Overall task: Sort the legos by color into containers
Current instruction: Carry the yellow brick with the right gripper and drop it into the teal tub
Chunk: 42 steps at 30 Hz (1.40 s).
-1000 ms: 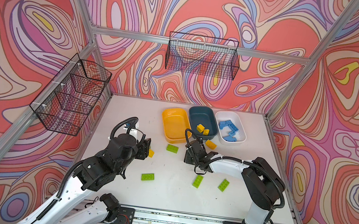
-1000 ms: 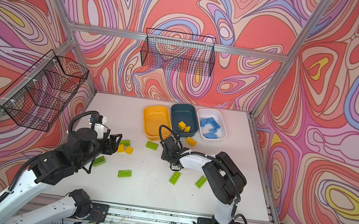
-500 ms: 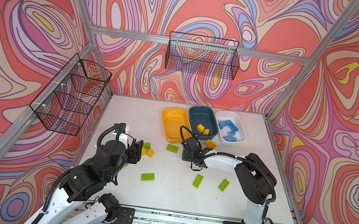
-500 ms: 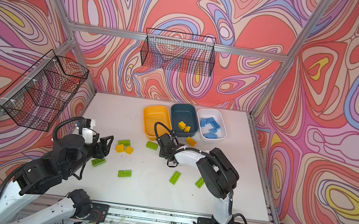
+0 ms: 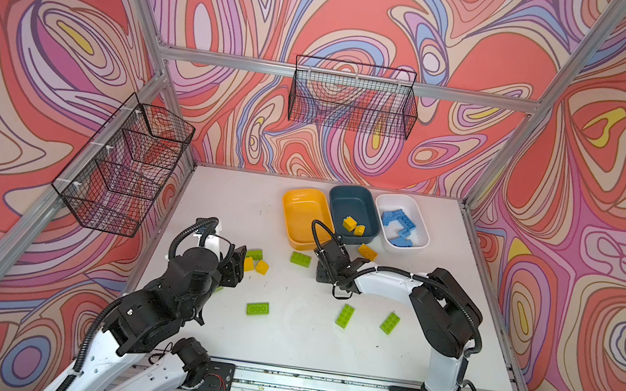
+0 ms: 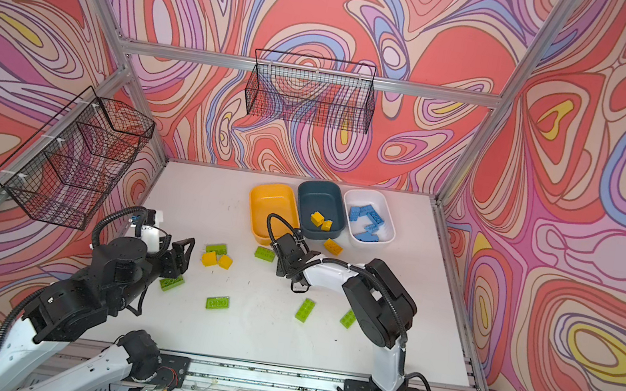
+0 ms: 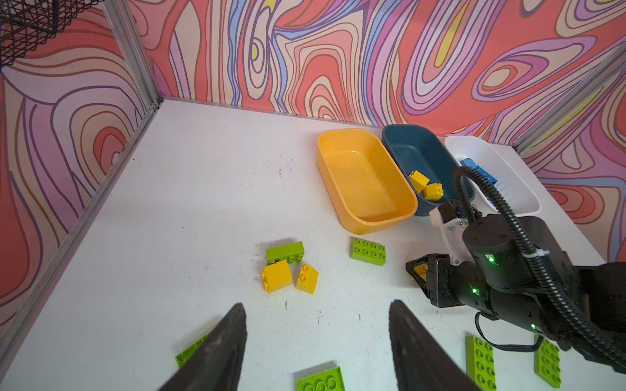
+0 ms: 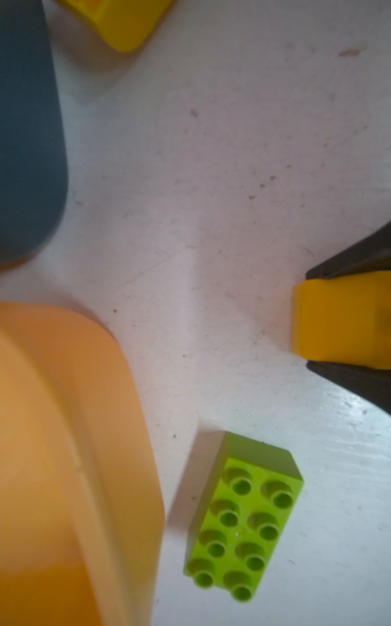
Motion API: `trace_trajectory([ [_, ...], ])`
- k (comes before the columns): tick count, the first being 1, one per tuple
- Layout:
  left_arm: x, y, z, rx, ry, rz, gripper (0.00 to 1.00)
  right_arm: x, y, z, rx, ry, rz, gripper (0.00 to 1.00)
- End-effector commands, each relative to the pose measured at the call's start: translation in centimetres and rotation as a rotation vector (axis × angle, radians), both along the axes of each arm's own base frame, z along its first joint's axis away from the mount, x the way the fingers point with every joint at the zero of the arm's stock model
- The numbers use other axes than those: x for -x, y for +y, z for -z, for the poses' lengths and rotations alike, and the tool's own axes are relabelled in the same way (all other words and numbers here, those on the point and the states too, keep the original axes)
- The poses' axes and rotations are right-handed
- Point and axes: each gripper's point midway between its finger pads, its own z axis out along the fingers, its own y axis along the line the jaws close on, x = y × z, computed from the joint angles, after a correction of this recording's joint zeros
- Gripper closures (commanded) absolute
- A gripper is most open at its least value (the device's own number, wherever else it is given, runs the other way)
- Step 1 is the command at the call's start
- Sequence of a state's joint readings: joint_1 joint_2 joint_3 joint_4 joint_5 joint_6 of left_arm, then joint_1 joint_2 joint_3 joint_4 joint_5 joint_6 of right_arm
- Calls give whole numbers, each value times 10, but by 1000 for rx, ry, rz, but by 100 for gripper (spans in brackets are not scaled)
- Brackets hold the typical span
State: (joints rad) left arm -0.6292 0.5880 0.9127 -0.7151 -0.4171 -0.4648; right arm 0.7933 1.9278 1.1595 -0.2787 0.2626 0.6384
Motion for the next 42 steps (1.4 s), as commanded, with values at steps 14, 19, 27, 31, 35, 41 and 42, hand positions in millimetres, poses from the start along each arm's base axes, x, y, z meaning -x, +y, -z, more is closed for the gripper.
trace_trajectory([
  [14, -2, -15, 74, 50, 189, -10, 35, -41, -5, -131, -231, -142, -94, 80],
  [19, -7, -27, 106, 65, 267, -3, 35, -79, -37, -154, -281, -188, -40, 80],
  [27, -3, -37, 159, 63, 399, 0, 37, -139, -67, -162, -301, -199, 36, 79],
  [31, -3, -37, 168, 51, 423, -4, 36, -165, -74, -145, -249, -165, 57, 78],
  [35, -3, -35, 169, 44, 419, -13, 36, -185, -84, -124, -211, -132, 86, 76],
  [41, -1, -32, 173, 36, 422, -20, 36, -195, -85, -106, -190, -112, 84, 70],
  [42, -1, -31, 174, 33, 425, -22, 36, -196, -85, -105, -187, -110, 82, 70],
])
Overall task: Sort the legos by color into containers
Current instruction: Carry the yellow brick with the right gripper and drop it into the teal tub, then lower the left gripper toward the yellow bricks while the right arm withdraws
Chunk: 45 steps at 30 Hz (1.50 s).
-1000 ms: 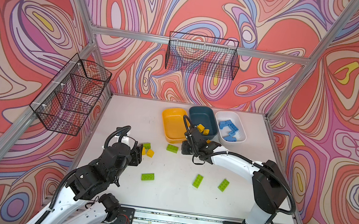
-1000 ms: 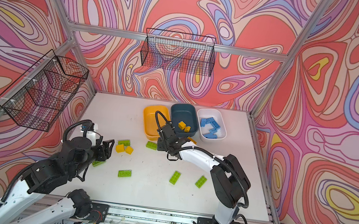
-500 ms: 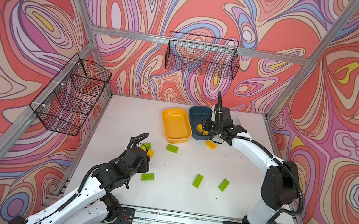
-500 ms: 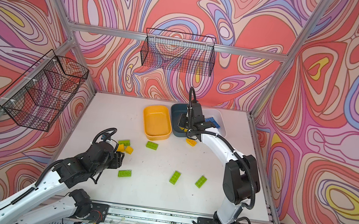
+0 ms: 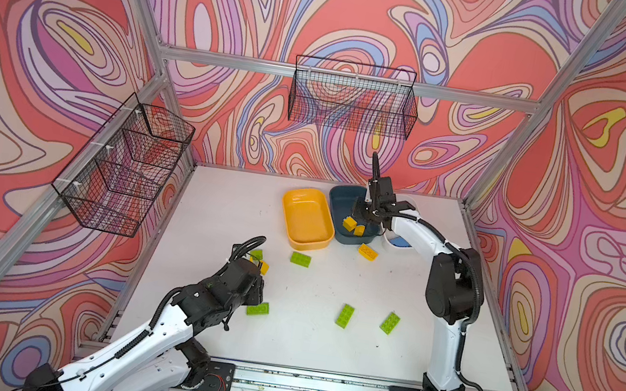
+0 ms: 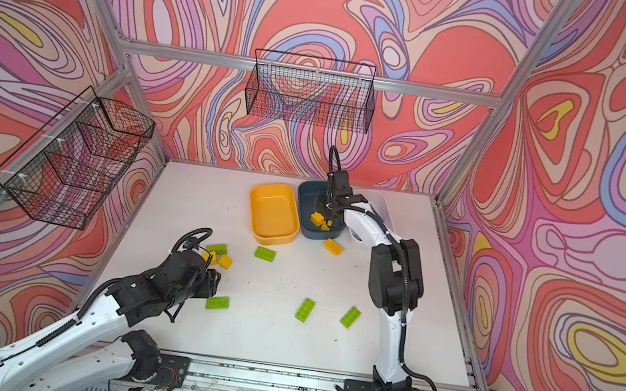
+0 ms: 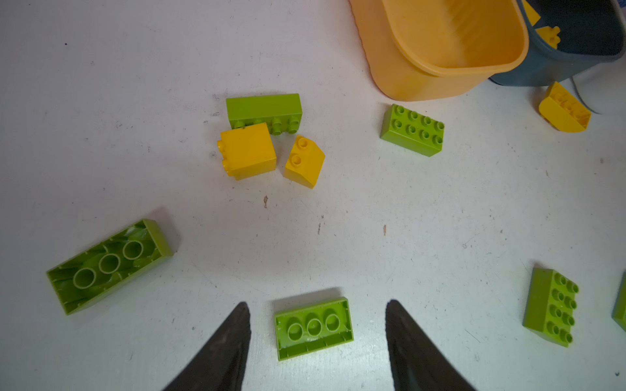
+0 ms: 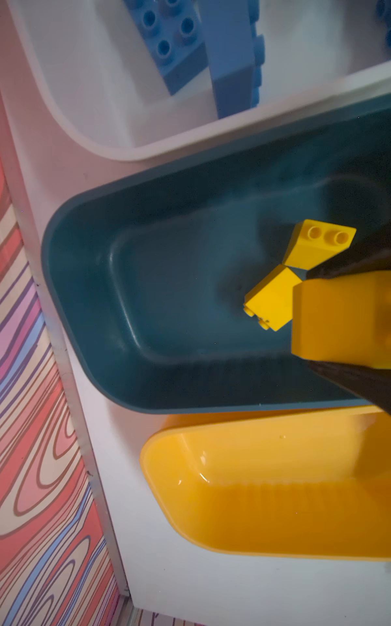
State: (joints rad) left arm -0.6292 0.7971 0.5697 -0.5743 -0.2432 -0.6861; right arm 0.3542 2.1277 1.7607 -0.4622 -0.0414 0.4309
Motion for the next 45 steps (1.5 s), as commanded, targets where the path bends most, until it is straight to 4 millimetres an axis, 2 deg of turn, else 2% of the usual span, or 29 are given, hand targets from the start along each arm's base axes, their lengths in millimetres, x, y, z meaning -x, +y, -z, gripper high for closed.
trace_trajectory([
  [1, 1, 4, 5, 3, 1, -26, 36, -6, -2, -3, 21, -8, -7, 69],
  [6, 0, 4, 3, -2, 1, -27, 36, -6, -1, 1, 26, 0, -15, 66],
  [8, 0, 4, 4, 2, 0, -29, 36, -6, -2, -1, 29, -7, -16, 62],
  [10, 0, 4, 5, 5, 1, -30, 36, -6, -3, -4, 31, -17, -18, 54],
  [12, 1, 4, 5, 6, 3, -33, 35, -6, -2, -10, 27, -32, -22, 48],
  [16, 0, 6, 4, 6, 2, -47, 35, -5, -3, -22, 24, -57, -25, 40],
  [19, 0, 6, 3, 12, 3, -55, 34, -2, -3, -31, 16, -77, -26, 39],
  [23, -1, 6, 3, 6, 17, -65, 33, 7, -4, -54, -20, -133, -34, 38],
  [26, -3, 4, 4, 14, 37, -73, 32, 23, -1, -79, -77, -191, -60, 38],
  [31, -16, 6, 2, -4, 39, -101, 28, 68, 3, -121, -186, -331, -95, 38],
  [34, -24, 7, 9, 12, 71, -122, 28, 92, -1, -130, -220, -361, -93, 38],
  [40, -42, 9, 25, -10, 127, -150, 28, 140, 0, -130, -268, -383, -115, 38],
  [45, -60, 10, 40, -82, 168, -134, 27, 174, -2, -111, -283, -368, -130, 38],
])
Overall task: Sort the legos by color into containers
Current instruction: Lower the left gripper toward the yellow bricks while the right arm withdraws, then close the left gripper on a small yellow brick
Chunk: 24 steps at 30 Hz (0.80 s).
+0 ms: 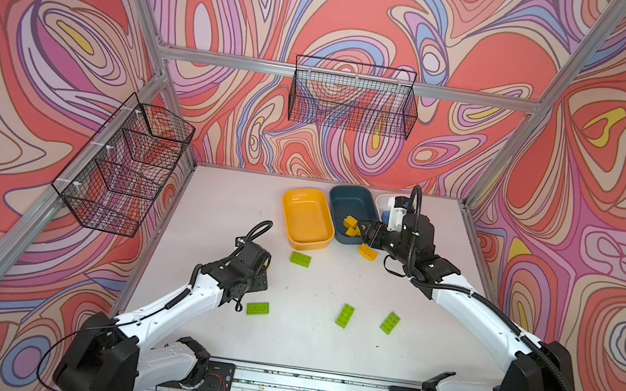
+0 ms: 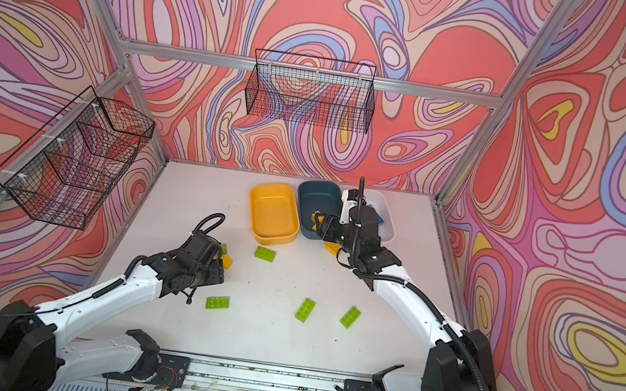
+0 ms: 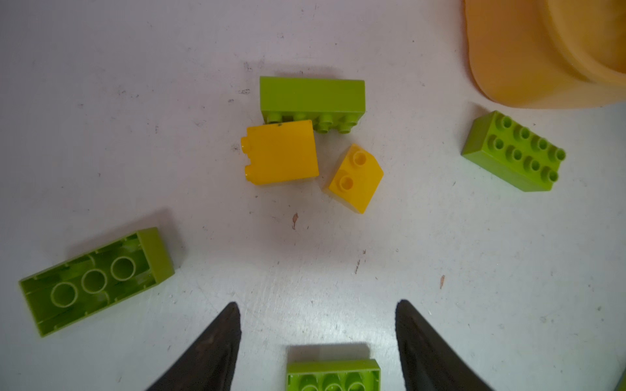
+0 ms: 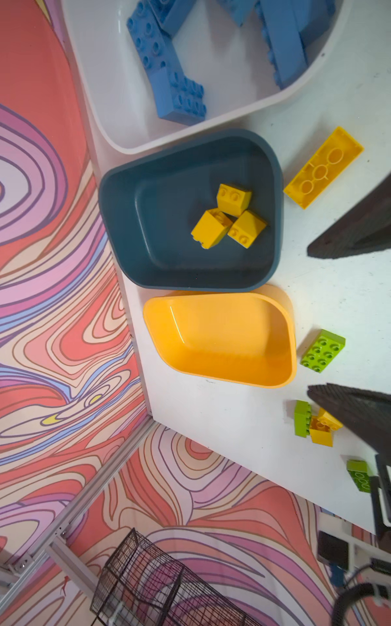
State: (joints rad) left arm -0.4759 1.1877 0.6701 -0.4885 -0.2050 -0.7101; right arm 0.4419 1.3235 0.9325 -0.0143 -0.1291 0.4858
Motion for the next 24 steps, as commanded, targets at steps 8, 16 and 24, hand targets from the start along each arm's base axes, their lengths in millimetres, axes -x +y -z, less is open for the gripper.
trace_trajectory([
  [8, -42, -10, 21, -96, 60, 68, 27, 53, -17, 33, 22, -21, 5, 39],
  [16, -57, -9, 50, -152, 138, 75, 29, 60, -21, 30, 29, -49, -2, 39],
  [24, -75, -14, 65, -152, 167, 91, 33, 60, -21, 38, 38, -36, 1, 39],
])
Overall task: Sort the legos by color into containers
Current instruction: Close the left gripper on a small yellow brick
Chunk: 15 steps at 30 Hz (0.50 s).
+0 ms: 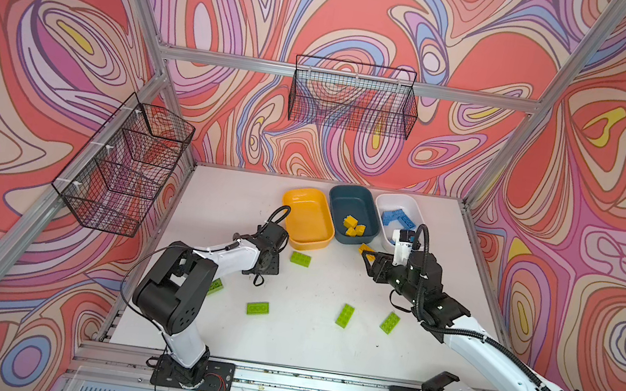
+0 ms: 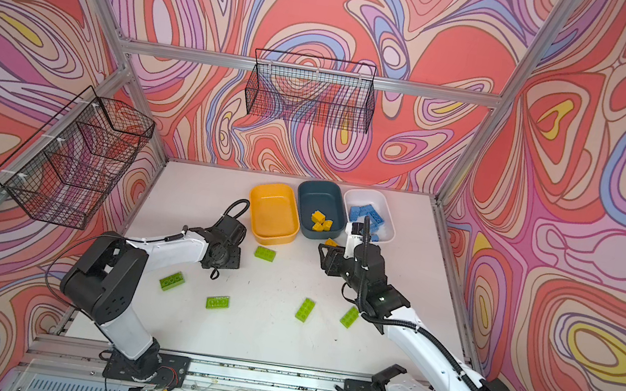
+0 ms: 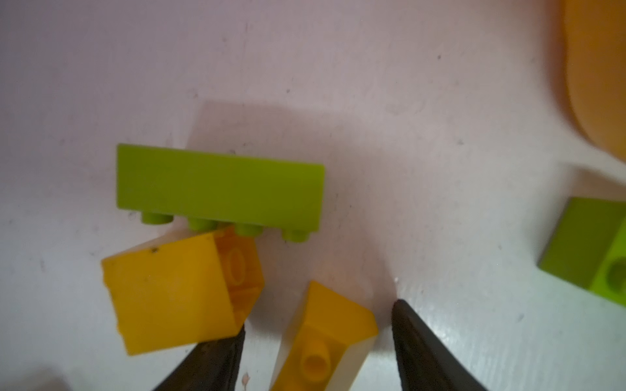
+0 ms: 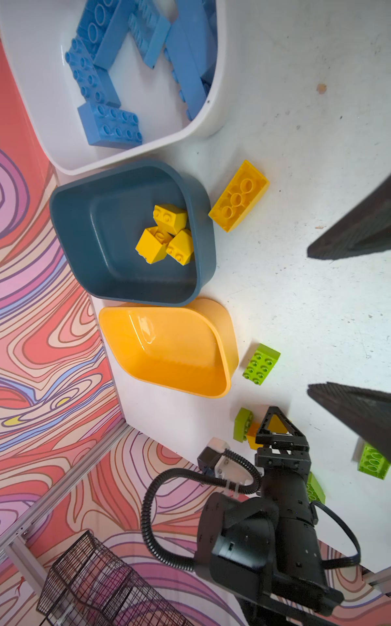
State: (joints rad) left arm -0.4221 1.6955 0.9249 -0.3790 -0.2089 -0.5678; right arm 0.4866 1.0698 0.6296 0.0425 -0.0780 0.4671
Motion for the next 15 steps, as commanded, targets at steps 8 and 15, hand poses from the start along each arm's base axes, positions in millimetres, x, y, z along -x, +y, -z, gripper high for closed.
trace_trajectory([
  [8, -2, -5, 14, 11, 43, 28, 43, -2, -3, 4, 20, -12, 18, 39],
  [15, 18, -4, 15, 55, 46, 14, 50, -3, -3, 3, 19, -16, 20, 39],
])
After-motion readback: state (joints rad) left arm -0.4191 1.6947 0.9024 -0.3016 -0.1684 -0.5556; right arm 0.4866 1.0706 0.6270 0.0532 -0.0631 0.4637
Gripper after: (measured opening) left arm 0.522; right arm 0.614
